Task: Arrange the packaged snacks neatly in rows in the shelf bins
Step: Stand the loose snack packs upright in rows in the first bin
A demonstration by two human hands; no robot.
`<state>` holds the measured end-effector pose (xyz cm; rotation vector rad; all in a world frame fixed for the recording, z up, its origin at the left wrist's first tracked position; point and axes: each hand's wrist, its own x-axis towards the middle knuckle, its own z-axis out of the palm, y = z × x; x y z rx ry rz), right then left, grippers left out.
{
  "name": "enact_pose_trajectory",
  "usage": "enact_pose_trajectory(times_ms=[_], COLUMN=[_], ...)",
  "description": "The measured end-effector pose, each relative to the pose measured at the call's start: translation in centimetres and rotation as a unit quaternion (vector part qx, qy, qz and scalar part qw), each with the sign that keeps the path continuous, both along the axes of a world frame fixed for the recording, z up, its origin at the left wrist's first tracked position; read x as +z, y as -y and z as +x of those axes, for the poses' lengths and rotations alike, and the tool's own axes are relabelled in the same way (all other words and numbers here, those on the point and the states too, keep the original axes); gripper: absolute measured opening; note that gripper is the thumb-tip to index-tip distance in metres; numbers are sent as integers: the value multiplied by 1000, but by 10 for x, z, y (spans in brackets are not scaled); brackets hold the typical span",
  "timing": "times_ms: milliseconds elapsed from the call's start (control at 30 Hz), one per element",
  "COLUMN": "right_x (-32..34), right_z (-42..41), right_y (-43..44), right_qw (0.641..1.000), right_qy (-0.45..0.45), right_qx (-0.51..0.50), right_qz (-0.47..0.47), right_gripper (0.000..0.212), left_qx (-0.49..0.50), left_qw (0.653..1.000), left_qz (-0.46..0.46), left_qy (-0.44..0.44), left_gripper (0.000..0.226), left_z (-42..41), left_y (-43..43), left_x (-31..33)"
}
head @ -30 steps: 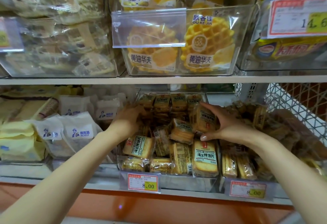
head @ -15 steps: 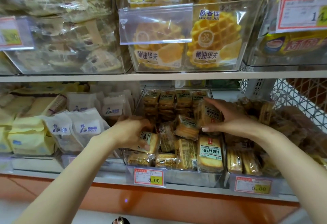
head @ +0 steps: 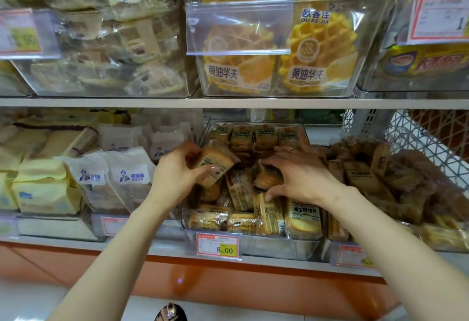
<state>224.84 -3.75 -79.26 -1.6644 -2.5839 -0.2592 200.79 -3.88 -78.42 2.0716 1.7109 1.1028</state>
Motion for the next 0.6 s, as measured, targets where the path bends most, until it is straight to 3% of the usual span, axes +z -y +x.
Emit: enact_pose_trajectory(times_ms=[200,300,467,600], right_x=[4,3,2,5], right_z=[1,0,0,5], right_y=[9,13,23,28], right_qw=[993,979,938,913], right_qy=[-100,-170,-296,-309], right_qx=[9,26,53,24], right_qz=[58,108,173,265], right_gripper=[47,36,45,44], left_qx=[-38,-42,-31,-27], left_qw=[996,983,922,907], left_qz=[-67,-128,-203,-218], left_qy=[52,128,329,360], left_gripper=[30,27,12,18], left_z=[7,8,12,16], left_y=[2,0,5,3], left_x=[-4,-5,0,-4])
